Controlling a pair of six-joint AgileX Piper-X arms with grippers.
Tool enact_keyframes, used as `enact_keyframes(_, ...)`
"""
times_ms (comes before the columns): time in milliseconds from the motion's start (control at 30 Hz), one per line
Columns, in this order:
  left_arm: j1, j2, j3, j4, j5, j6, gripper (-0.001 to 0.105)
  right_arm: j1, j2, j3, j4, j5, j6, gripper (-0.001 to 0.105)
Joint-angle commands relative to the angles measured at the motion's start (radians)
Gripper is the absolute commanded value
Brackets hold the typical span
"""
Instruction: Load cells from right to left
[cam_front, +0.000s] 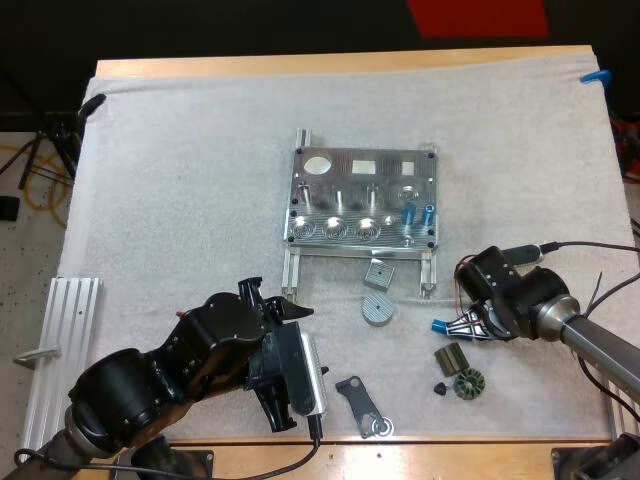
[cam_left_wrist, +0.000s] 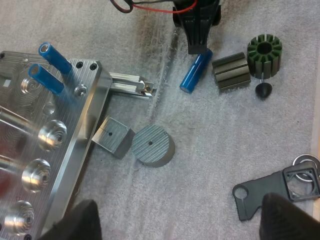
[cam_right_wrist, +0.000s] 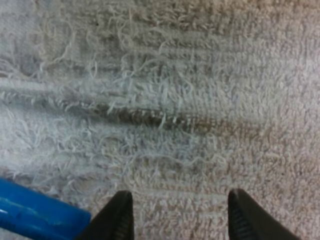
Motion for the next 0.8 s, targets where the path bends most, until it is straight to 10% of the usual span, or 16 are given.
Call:
enact_keyframes(0,-0.002,-0.006,-0.006,0.001,0.005,0.006,0.065,0.0,0.001,-0.007,0.006,-0.004,-0.001,0.043)
enact_keyframes(767,-0.002,-0.006,-0.006,0.001,0.005,0.006,0.065,0.01,0.086,-0.007,-0.108,-0.22,0.042,0.043)
